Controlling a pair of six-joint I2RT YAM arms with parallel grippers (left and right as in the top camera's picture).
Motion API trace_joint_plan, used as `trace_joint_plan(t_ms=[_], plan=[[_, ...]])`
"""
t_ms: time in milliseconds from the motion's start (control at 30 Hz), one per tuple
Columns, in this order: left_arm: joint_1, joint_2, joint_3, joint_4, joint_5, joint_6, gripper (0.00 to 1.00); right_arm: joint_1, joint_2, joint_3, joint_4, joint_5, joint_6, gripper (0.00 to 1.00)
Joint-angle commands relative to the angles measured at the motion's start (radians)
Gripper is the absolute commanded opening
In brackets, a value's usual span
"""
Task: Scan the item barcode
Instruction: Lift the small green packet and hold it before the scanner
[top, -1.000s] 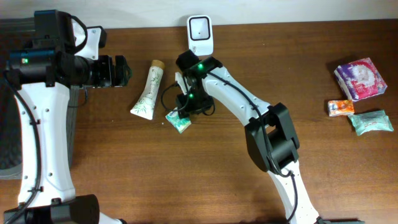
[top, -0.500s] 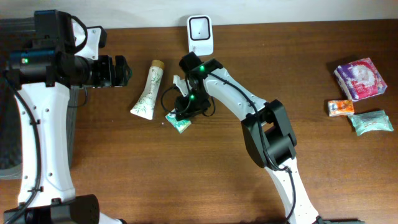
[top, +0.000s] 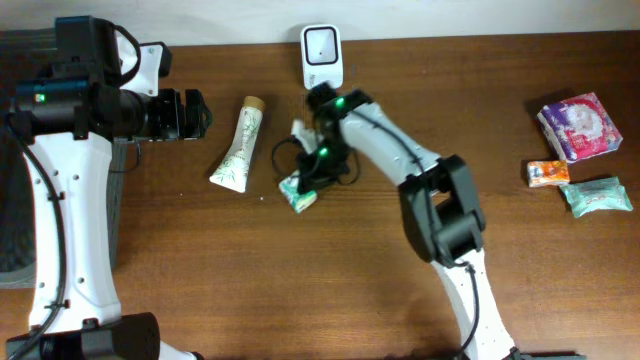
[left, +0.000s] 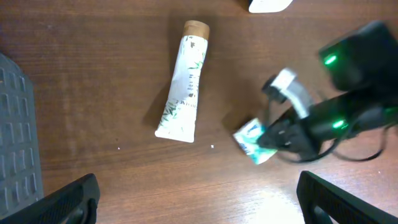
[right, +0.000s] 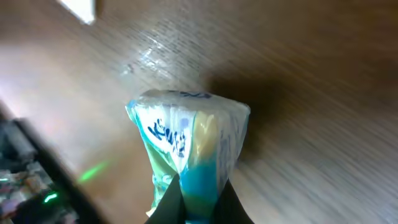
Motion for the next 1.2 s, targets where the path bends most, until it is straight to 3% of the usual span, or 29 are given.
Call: trace_joint_plan(t_ms=[0, 400, 600, 1167], plan=[[-0.001, 0.001, 0.003, -0.002, 0.011, 0.001, 0.99, -0.114, -0.011, 0.098, -0.068, -0.235, -0.157, 0.04], [-0.001, 0.001, 0.003, -0.002, 0.011, 0.001, 0.99, -0.428, -0.018, 0.166, -0.119, -0.904, -0.404, 0.04], [-0.001, 0.001, 0.003, -0.002, 0.011, 0.001, 0.99, -0.480, -0.018, 0.166, -0.119, -0.917, -0.405, 0.04], [-0.001, 0.001, 0.003, -0.002, 0.011, 0.001, 0.99, -0.412, -0.018, 0.166, -0.123, -0.871, -0.446, 0.04]])
